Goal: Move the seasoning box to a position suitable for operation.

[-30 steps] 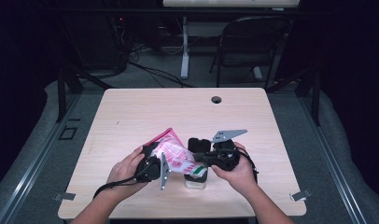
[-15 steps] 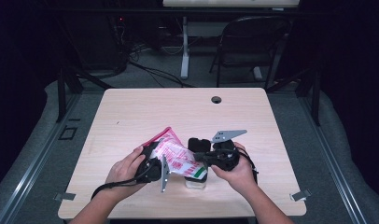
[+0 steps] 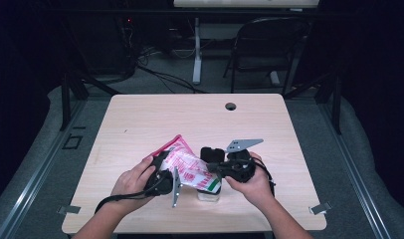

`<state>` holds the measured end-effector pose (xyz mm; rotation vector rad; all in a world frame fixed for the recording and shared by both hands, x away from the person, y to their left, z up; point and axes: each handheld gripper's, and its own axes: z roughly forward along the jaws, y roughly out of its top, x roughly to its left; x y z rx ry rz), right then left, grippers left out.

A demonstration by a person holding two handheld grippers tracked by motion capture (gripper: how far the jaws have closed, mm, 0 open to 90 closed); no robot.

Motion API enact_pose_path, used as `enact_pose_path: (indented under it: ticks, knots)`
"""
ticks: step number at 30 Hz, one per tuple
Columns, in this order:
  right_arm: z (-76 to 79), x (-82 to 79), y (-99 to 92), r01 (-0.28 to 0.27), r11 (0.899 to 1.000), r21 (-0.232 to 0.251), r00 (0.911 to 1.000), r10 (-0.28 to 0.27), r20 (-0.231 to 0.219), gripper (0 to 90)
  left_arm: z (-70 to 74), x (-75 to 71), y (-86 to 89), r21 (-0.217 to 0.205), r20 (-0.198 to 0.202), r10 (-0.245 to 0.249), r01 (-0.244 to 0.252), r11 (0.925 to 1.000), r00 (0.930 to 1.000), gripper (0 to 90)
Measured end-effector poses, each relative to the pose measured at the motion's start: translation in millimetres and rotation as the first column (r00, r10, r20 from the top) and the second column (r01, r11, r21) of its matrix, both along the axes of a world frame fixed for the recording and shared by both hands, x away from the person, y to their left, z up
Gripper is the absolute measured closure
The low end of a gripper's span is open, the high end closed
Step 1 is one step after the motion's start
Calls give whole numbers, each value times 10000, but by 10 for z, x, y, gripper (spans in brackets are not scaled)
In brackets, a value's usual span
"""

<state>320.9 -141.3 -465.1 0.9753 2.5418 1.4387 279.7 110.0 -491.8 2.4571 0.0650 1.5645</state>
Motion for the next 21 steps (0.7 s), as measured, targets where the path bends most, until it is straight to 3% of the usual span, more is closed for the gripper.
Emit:
enact_pose_path:
  ticks: [11,21]
  knots:
    - [-7,-9,6,38,10000,-15,10000,-38,52,900,13,-24,-11,392,348,-70,56,9992,9994,587]
    - [-12,-8,-2,58,10000,-55,10000,-58,24,900,10,-36,-25,581,411,-118,94,9983,9991,590]
